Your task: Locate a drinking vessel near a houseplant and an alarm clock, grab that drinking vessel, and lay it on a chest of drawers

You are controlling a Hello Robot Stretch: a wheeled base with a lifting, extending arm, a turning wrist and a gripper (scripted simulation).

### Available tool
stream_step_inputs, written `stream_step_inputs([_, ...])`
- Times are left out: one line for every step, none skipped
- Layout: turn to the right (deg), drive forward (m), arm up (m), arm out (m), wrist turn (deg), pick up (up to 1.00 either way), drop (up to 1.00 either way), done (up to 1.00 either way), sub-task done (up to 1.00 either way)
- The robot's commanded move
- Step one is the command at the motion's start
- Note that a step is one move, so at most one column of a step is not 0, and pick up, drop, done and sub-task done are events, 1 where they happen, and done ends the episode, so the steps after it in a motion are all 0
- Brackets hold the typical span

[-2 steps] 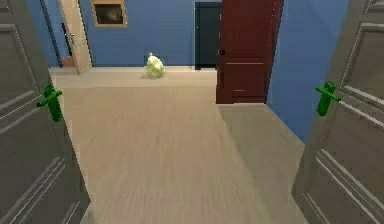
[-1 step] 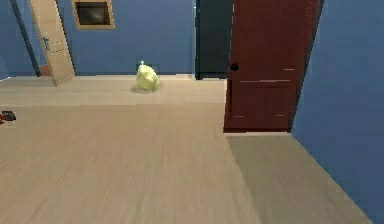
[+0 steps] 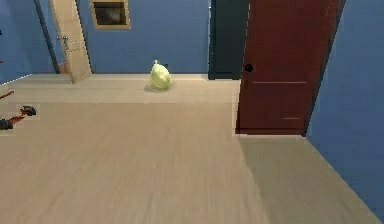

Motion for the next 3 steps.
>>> stream_step_inputs([0.0,1.00,0.00,0.00,0.0,0.00,0.00,0.00,0.00])
stream_step_inputs([0.0,1.00,0.00,0.00,0.0,0.00,0.00,0.00,0.00])
stream_step_inputs([0.0,0.70,0.00,0.00,0.0,0.00,0.00,0.00,0.00])
